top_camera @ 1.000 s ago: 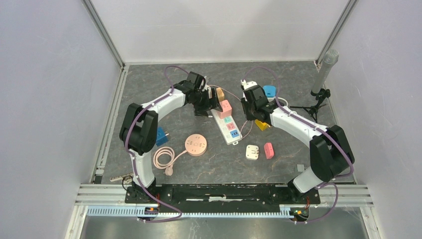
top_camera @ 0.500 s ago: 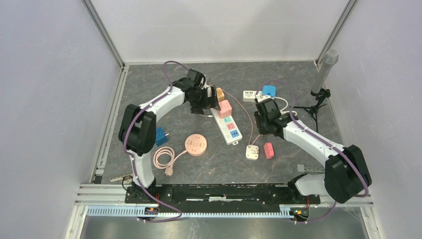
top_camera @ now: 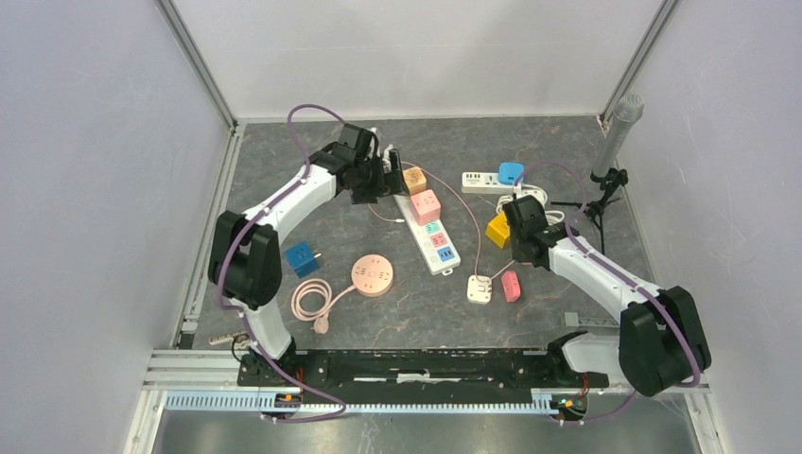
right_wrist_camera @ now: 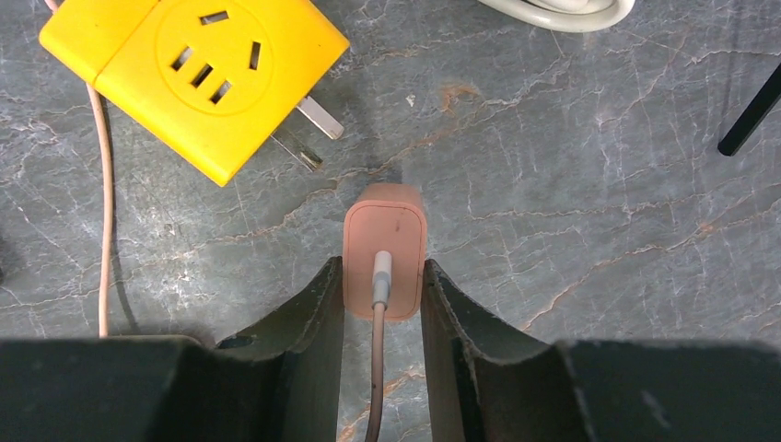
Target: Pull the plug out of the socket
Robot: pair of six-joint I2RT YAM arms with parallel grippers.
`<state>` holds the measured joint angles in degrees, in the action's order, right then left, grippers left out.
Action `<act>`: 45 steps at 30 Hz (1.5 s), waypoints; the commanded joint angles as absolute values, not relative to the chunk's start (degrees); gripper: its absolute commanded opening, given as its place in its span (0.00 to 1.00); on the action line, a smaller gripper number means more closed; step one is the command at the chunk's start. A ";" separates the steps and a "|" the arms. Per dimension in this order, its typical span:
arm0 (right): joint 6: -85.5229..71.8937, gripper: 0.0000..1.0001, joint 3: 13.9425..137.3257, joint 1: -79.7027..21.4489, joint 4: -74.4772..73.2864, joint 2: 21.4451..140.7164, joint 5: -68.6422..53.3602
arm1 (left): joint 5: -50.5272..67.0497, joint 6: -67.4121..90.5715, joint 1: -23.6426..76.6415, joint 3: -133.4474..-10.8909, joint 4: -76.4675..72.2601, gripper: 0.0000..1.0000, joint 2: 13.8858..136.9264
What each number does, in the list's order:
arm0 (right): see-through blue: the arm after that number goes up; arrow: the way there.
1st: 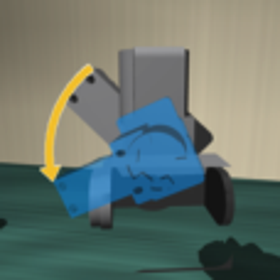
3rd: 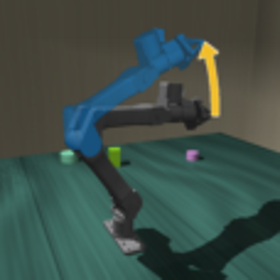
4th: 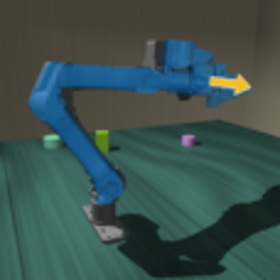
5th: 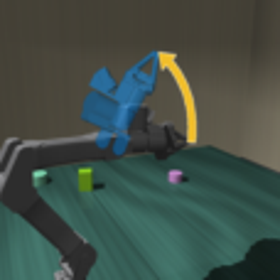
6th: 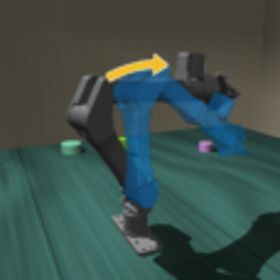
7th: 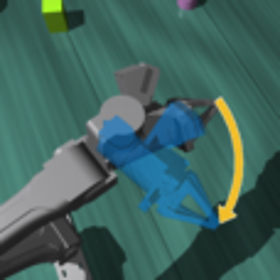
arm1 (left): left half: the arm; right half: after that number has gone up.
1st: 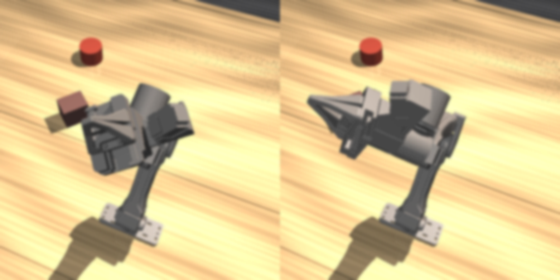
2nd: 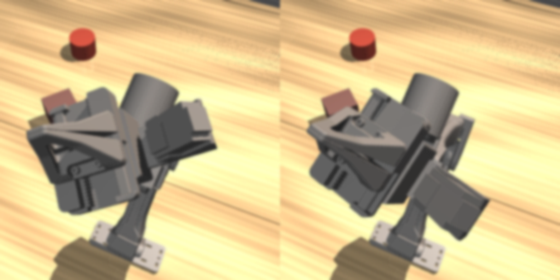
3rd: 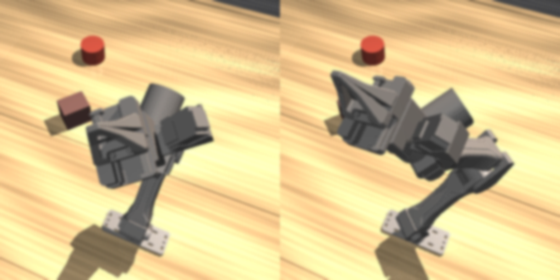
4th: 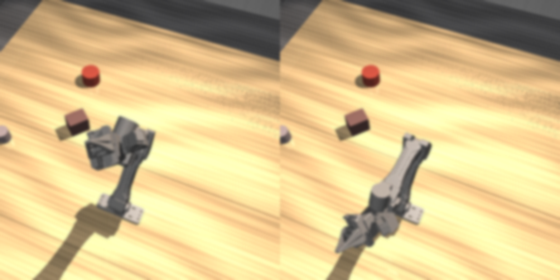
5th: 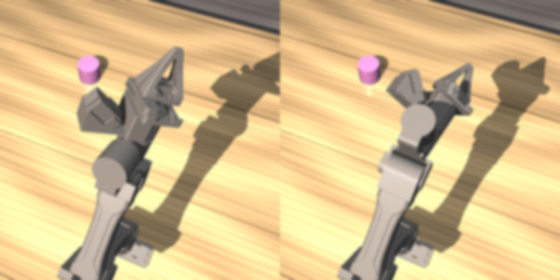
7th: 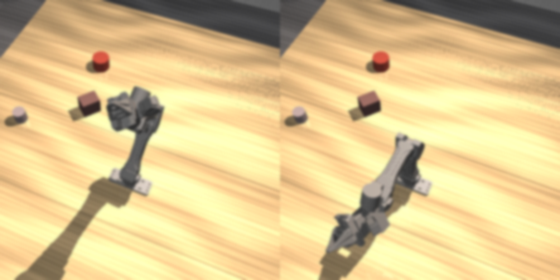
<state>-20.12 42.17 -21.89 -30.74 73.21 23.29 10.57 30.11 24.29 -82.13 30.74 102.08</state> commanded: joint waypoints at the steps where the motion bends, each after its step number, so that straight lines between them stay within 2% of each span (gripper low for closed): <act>1: -20.83 0.45 42.01 -21.28 -28.58 73.07 22.40 | 8.44 29.81 23.22 -80.63 28.92 1.00 99.32; 4: -20.21 0.65 42.40 -21.27 -27.59 72.34 20.91 | 8.41 30.08 22.78 -79.96 28.92 1.00 98.81; 8: -18.85 0.75 44.11 -21.27 -26.46 71.28 18.28 | 8.48 30.40 22.24 -79.46 29.05 1.00 98.59; 16: -17.51 0.79 47.74 -21.27 -23.06 69.18 13.18 | 8.40 30.67 21.43 -79.03 28.41 1.00 97.78; 24: -16.68 0.83 44.03 -21.30 -11.44 66.51 0.30 | 8.38 30.87 21.27 -76.17 24.88 1.00 94.80; 28: -15.75 0.86 44.71 -21.35 -5.65 68.95 -11.04 | 7.84 30.94 21.09 -75.77 24.70 1.00 94.37; 32: -18.19 0.93 46.58 -21.98 -0.46 72.44 -17.76 | 7.31 31.42 20.93 -75.68 24.61 1.00 94.31; 39: -18.43 0.96 53.22 -27.90 2.16 80.57 -15.66 | 7.56 34.03 20.74 -75.72 25.45 1.00 95.45; 45: -17.56 0.97 63.17 -33.29 -7.03 90.36 -1.30 | 10.86 36.83 20.13 -75.52 26.46 1.00 97.79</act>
<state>-18.26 56.29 -30.81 -3.20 85.49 -10.41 8.49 33.10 20.73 -75.55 26.85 96.99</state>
